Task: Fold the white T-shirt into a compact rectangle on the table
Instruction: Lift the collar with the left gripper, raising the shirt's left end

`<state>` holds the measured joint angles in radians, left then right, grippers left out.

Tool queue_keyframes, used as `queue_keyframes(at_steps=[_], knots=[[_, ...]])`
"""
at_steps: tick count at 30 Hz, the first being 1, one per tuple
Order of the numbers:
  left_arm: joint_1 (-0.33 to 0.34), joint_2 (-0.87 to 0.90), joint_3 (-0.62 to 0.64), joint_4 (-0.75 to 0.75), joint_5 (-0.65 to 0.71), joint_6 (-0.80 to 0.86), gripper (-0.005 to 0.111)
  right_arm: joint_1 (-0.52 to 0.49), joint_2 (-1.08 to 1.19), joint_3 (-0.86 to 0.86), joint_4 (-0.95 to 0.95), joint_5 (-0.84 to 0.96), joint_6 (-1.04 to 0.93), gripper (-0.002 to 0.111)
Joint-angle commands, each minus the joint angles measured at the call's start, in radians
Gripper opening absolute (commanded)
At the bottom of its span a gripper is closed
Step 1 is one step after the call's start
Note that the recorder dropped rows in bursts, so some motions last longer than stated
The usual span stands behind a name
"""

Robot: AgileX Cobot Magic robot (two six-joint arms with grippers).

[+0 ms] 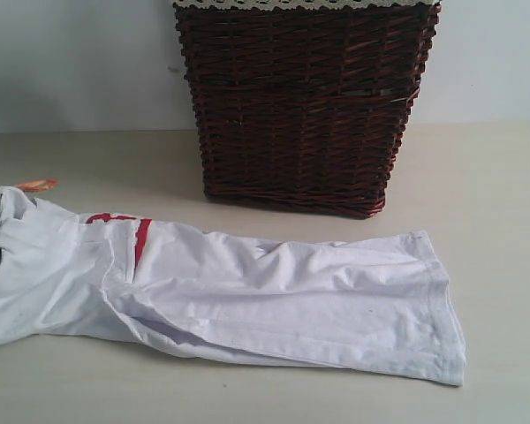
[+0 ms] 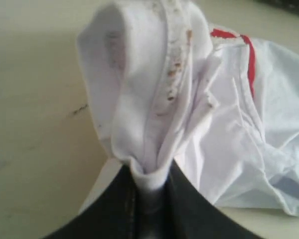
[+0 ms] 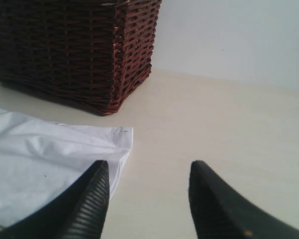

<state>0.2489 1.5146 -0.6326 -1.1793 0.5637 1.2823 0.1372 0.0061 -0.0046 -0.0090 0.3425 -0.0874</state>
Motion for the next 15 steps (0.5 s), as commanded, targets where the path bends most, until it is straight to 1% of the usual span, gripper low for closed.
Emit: queue_keyframes(at_steps=[1, 5, 8, 10, 12, 15], knots=[[0.000, -0.001, 0.004, -0.122, 0.082, 0.050, 0.000, -0.006, -0.006, 0.005, 0.003, -0.015, -0.004, 0.049], [0.000, -0.001, 0.004, -0.180, 0.077, 0.069, 0.000, -0.006, -0.006, 0.005, 0.003, -0.015, -0.004, 0.049], [0.000, -0.001, 0.004, -0.179, 0.023, 0.119, 0.001, -0.006, -0.006, 0.005, 0.003, -0.015, -0.004, 0.049], [0.000, -0.001, 0.004, -0.179, -0.017, 0.154, 0.008, -0.006, -0.006, 0.005, 0.003, -0.015, -0.004, 0.049], [0.000, 0.004, 0.004, -0.179, -0.039, 0.206, 0.019, -0.006, -0.006, 0.005, 0.003, -0.015, -0.004, 0.049], [0.000, 0.031, 0.006, -0.146, -0.019, 0.292, 0.037, -0.006, -0.006, 0.005, 0.003, -0.015, -0.004, 0.049]])
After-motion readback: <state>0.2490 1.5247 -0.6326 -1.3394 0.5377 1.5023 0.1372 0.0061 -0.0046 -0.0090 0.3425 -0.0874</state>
